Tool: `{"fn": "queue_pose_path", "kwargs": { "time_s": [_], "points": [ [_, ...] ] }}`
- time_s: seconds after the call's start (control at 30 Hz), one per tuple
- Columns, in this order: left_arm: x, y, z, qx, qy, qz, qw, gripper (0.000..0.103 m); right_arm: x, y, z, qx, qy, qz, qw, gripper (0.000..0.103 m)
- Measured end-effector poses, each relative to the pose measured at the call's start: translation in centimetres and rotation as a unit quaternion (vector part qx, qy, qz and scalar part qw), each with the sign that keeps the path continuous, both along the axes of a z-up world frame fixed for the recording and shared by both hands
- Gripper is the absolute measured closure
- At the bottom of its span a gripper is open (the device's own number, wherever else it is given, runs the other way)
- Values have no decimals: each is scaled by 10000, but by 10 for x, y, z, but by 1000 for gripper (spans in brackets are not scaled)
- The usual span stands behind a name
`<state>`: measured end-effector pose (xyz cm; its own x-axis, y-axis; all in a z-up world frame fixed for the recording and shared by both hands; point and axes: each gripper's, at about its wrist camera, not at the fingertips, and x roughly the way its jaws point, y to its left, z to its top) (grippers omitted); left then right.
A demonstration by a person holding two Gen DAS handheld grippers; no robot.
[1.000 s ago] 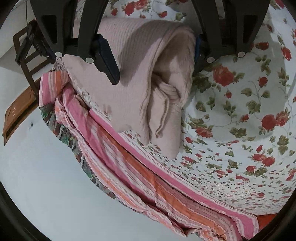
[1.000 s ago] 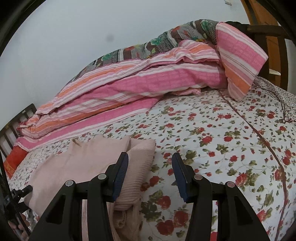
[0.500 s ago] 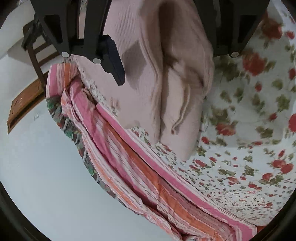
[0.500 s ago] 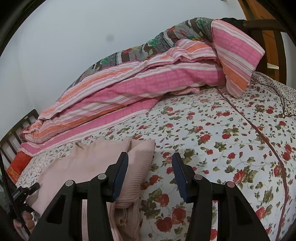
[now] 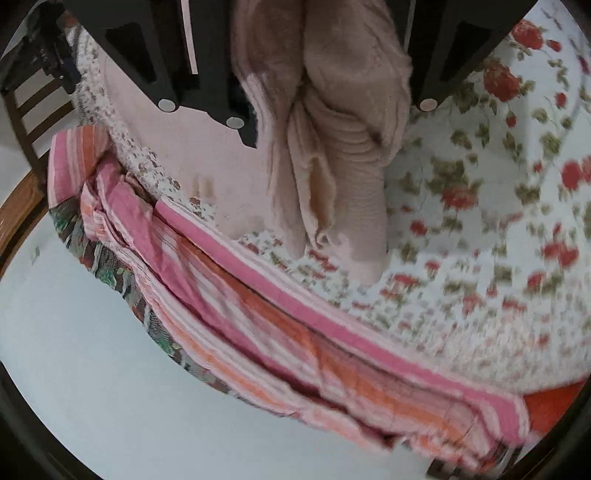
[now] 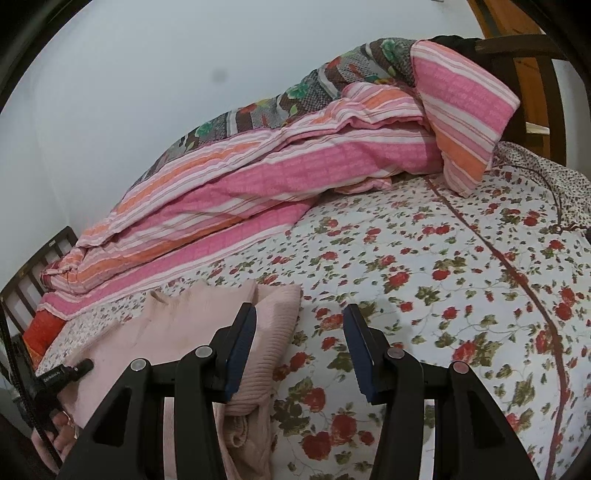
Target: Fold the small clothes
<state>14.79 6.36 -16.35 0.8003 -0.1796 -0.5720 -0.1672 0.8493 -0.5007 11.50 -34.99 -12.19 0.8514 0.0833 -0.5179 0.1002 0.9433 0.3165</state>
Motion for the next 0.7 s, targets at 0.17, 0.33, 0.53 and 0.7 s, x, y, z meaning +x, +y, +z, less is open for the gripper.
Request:
{"fn": "queue_pose_path", "kwargs": {
  "time_s": [0.17,0.33,0.53,0.7],
  "points": [
    [4,-40,46,642,-216,-129,9976,84,-4,-19,2,236,-5,-153,9996,55],
    [9,-100,87,1135,-496,-502,9910,84,-11,-49,6,584,-94,-437,9973,55],
    [7,-217,96,1679,-650,-1214,9761,84,-23,-82,6,828,-173,-793,9933,55],
    [2,-312,23,2458,32,-1829,9519,83,-31,-101,5,981,-224,-936,9905,55]
  ]
}}
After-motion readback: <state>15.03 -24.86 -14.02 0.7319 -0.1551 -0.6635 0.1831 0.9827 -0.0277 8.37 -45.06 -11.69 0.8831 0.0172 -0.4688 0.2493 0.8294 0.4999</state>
